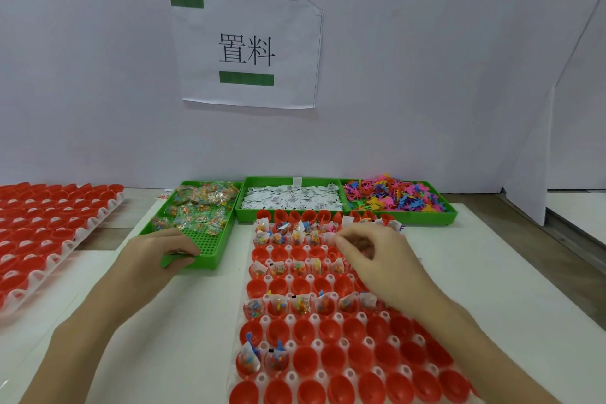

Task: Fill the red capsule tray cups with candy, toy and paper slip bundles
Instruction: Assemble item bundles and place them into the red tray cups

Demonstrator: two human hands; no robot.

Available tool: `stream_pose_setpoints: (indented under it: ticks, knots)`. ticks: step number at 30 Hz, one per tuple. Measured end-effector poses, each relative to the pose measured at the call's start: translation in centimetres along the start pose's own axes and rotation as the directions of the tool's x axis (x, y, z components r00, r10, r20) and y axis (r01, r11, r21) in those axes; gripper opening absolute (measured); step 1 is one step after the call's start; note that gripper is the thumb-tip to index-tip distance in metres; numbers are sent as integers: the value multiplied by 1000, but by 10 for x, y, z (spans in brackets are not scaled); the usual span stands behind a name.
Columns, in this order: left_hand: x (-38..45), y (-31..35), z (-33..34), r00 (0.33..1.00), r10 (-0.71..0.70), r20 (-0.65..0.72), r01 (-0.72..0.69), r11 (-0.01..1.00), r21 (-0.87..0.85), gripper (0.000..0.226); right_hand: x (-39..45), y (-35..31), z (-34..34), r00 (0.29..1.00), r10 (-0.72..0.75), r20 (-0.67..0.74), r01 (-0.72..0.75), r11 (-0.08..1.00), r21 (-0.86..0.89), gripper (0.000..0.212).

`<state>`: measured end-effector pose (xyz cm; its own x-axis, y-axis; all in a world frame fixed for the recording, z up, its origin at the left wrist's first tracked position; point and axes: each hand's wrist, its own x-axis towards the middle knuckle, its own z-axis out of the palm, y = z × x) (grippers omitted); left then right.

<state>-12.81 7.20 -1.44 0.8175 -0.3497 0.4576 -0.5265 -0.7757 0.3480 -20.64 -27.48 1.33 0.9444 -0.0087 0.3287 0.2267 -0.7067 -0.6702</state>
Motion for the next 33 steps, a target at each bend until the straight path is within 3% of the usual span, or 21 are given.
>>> stream_pose_setpoints:
  ticks: [3, 8, 13, 14, 18, 22, 27, 33]
  knots:
    - [1, -4, -3, 999, 20, -36, -20, 1000, -3, 29, 38, -1, -6, 999, -23, 31, 27, 994, -107, 15]
    - [0, 1, -5, 968, 110, -227, -91, 991, 93, 31, 111, 12, -5, 995, -8, 98, 37, 956, -290, 24]
    - [6, 24, 10, 921, 222, -320, -211, 975, 67, 9, 159, 38, 14, 972, 52, 227, 47, 911, -409, 22]
    - [7, 29, 14, 910, 264, -321, -252, 965, 79, 4, 164, 43, 18, 965, 58, 255, 59, 902, -427, 20]
    - [6, 45, 24, 894, 370, -252, -351, 929, 119, 26, 180, 56, 31, 945, 79, 319, 85, 879, -470, 15]
    - [5, 49, 27, 875, 432, -219, -403, 900, 167, 11, 190, 58, 33, 932, 121, 341, 61, 876, -479, 11]
    - [4, 50, 28, 890, 422, -173, -397, 903, 163, 25, 195, 59, 34, 919, 171, 354, 10, 890, -456, 12]
    - [4, 52, 26, 889, 428, -166, -404, 901, 157, 26, 191, 60, 31, 922, 179, 344, -24, 912, -409, 14]
